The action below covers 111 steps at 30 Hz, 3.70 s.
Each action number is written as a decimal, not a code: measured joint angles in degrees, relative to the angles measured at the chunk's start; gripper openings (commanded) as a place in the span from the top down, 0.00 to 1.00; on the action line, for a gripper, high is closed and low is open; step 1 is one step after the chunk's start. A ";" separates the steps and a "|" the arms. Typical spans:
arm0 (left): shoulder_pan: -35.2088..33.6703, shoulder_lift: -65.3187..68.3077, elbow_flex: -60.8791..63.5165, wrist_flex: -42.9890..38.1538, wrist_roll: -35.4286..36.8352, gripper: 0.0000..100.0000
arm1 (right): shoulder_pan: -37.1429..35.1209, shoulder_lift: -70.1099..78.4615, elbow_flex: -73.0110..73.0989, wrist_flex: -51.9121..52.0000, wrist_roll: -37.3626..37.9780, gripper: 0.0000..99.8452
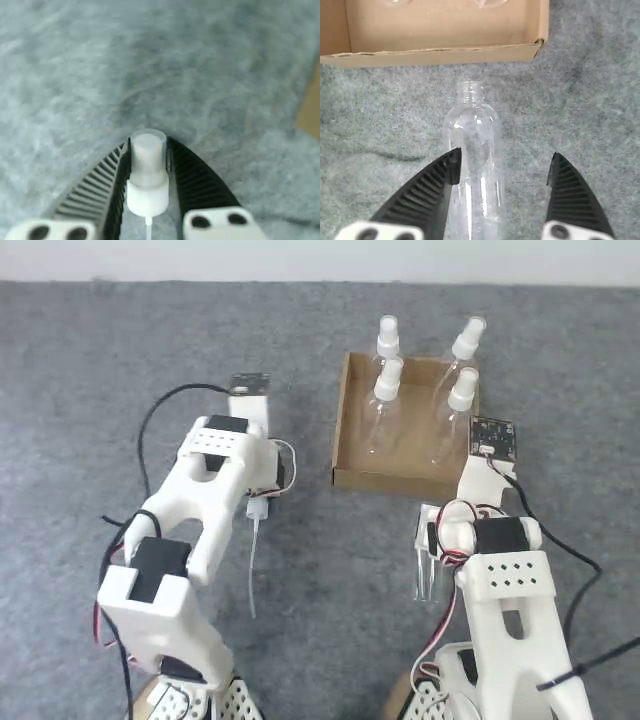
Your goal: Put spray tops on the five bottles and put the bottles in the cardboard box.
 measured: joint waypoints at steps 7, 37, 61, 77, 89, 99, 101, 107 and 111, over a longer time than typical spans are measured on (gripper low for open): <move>1.05 0.00 0.00 1.49 -4.48 0.79 | 0.00 0.00 0.00 0.00 0.00 0.76; -1.05 -37.71 13.10 2.46 -2.81 0.99 | -0.44 0.00 -3.16 3.78 9.49 0.76; -0.88 -52.92 30.77 -7.38 -2.90 0.99 | -7.56 22.33 -5.45 -5.89 9.85 0.76; -0.88 -52.92 30.77 -7.38 -2.90 0.99 | -7.30 27.25 -5.45 -10.20 9.85 0.92; -0.88 -52.92 30.77 -7.38 -2.90 0.99 | -7.38 25.76 -5.45 -9.49 23.91 0.99; -0.88 -52.92 30.77 -8.09 -2.90 0.99 | -7.38 4.13 -5.36 -9.41 25.23 0.99; -0.88 -52.92 30.77 -10.55 -2.90 0.99 | -8.00 0.79 -5.36 -11.08 25.23 0.99; -0.88 -54.33 24.18 -8.18 -2.90 0.99 | -17.32 -4.40 -5.19 -14.77 25.23 0.99; -2.81 -61.10 15.74 -2.37 -2.90 0.99 | -24.53 -4.66 -0.97 -24.70 25.23 0.99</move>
